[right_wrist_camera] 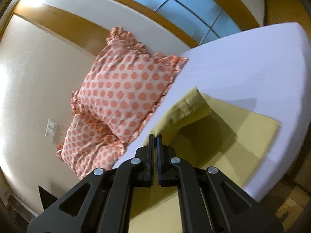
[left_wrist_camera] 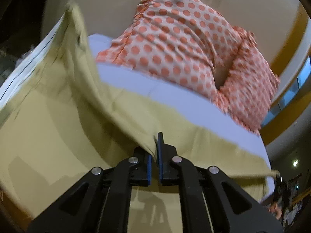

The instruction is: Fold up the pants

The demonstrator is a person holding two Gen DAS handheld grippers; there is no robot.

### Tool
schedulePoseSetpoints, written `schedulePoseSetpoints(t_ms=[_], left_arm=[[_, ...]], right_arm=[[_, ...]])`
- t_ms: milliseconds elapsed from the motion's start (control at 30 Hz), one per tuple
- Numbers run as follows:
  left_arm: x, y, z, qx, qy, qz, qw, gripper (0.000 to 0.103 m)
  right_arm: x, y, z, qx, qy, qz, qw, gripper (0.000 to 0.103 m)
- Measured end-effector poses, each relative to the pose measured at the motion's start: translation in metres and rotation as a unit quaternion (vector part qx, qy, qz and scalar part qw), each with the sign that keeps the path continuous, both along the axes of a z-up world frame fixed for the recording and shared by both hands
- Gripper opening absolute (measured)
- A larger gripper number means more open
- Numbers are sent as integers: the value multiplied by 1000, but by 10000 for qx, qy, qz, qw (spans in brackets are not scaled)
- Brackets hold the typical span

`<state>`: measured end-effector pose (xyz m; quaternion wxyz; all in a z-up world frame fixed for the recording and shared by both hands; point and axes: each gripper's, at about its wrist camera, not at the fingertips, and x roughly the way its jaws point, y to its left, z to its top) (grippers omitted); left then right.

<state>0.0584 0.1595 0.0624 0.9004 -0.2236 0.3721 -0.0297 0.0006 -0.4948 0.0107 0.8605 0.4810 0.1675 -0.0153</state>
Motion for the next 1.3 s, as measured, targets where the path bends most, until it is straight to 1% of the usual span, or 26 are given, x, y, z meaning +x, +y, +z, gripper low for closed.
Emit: schedulePoseSetpoints(t_ms=[67, 167, 200, 233, 267, 300, 333, 367, 400, 467, 500, 567, 633, 667, 700, 767, 867, 900, 933, 1000, 1100, 1133, 1200, 1233, 1267, 1300], left_arm=[[-35, -3, -19, -57, 139, -29, 9999, 5], [-69, -3, -46, -153, 334, -20, 9993, 6], [-77, -4, -52, -148, 335, -20, 9993, 10], [-81, -5, -55, -120, 302, -7, 9995, 11], [-89, -7, -55, -16, 171, 23, 9999, 11], [-94, -8, -53, 151, 76, 92, 9998, 19], [-101, -9, -51, 287, -17, 152, 9995, 23], [-110, -8, -48, 328, -152, 183, 9992, 26], [-115, -6, -46, 301, -210, 187, 9992, 26], [-124, -1, -44, 198, -322, 222, 9990, 28], [-127, 1, -43, 175, -349, 265, 9989, 33], [-136, 8, -40, 149, -456, 435, 9979, 36], [-145, 15, -36, 256, -586, 700, 9955, 49], [-152, 21, -32, 372, -704, 928, 9925, 57], [-157, 26, -29, 410, -774, 1108, 9900, 60], [-165, 43, -27, 351, -854, 1493, 9845, 62], [-171, 65, -33, 200, -776, 1863, 9792, 62], [-171, 72, -36, 139, -721, 1944, 9782, 63], [-171, 76, -38, 93, -691, 1987, 9776, 63], [-173, 87, -46, -96, -632, 2057, 9765, 67], [-176, 94, -55, -290, -602, 2087, 9757, 72], [-178, 96, -58, -340, -610, 2077, 9757, 73], [-179, 95, -61, -367, -629, 2045, 9762, 79], [-182, 95, -62, -401, -660, 2010, 9765, 80], [-183, 94, -63, -432, -694, 1977, 9769, 83], [-184, 94, -63, -454, -733, 1945, 9771, 85]], right_arm=[[-11, -2, -8, -5, 157, -91, 9998, 2], [-23, -2, -17, -245, 517, -160, 9982, 3], [-26, -2, -18, -307, 616, -181, 9975, 7], [-32, -4, -20, -391, 789, -287, 9957, 12], [-37, -7, -21, -453, 882, -408, 9942, 35], [-43, -11, -22, -519, 957, -604, 9922, 72], [-46, -14, -22, -547, 949, -707, 9915, 81], [-51, -19, -23, -619, 883, -838, 9906, 81], [-51, -23, -24, -690, 932, -924, 9889, 81], [-47, -26, -25, -857, 873, -960, 9878, 81], [-44, -26, -25, -929, 867, -940, 9874, 81], [-35, -21, -27, -1107, 804, -785, 9875, 82], [-28, -10, -26, -1585, 886, -785, 9802, 82], [-26, -3, -26, -1786, 930, -773, 9765, 81], [-27, 0, -27, -1785, 862, -704, 9776, 72], [-28, 5, -33, -1592, 679, -487, 9837, 58], [-22, 15, -41, -1644, 658, -174, 9840, 18], [-19, 18, -41, -1724, 628, -168, 9829, 12], [-16, 21, -37, -1785, 562, -133, 9822, 9], [-5, 32, -21, -1821, 323, 16, 9827, 8], [20, 79, 19, -1948, -265, 662, 9782, 8], [28, 100, 31, -1976, -466, 982, 9742, 8], [46, 167, 55, -2069, -907, 1896, 9555, 8], [51, 192, 60, -2088, -1005, 2232, 9468, 8], [57, 236, 62, -2089, -1108, 2833, 9294, 8], [60, 266, 59, -2103, -1091, 3248, 9156, 8]])
